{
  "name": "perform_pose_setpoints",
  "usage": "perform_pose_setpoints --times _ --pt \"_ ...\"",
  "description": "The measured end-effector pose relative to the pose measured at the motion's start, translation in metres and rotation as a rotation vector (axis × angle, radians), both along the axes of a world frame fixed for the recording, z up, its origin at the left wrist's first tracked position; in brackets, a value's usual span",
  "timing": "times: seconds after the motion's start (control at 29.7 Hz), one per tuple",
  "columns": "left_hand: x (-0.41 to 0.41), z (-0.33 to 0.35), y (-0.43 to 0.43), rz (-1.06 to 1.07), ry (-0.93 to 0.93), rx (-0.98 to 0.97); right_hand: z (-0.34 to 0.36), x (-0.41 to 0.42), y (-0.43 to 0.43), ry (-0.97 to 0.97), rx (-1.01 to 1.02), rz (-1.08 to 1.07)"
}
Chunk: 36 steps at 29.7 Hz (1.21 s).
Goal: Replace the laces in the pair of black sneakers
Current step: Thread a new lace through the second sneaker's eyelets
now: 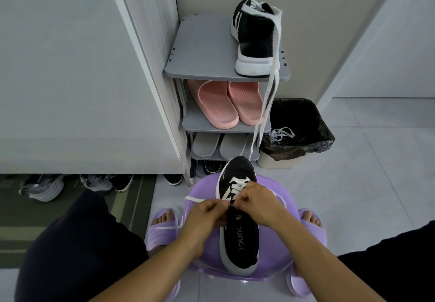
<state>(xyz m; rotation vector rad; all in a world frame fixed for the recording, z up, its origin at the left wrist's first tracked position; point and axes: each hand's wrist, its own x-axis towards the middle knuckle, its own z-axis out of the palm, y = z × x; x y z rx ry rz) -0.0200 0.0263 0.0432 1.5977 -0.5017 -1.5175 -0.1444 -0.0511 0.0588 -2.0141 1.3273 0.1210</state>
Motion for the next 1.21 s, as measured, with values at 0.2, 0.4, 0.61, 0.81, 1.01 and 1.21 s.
perform_pose_setpoints --times 0.2,0.4,0.61,0.81,1.01,1.21 --pt "0.003 -0.005 -0.010 0.060 0.172 0.090 -0.011 0.003 0.009 -0.031 -0.120 -0.051" --pt "0.058 0.011 -0.028 0.456 0.035 0.085 -0.028 -0.032 0.034 -0.166 -0.246 -0.427" --pt "0.181 0.017 -0.026 0.753 -0.624 -0.032 -0.041 -0.030 0.045 -0.400 -0.149 -0.605" --pt "0.058 -0.008 -0.006 -0.581 -1.119 -0.468 -0.043 -0.025 0.051 -0.492 -0.065 -0.709" --pt "0.010 -0.023 -0.013 -0.635 -1.216 -0.681 -0.046 -0.023 0.057 -0.412 -0.119 -0.685" --pt "0.108 0.008 -0.012 -0.752 -1.568 0.087 -0.043 -0.026 0.056 -0.306 -0.132 -0.685"
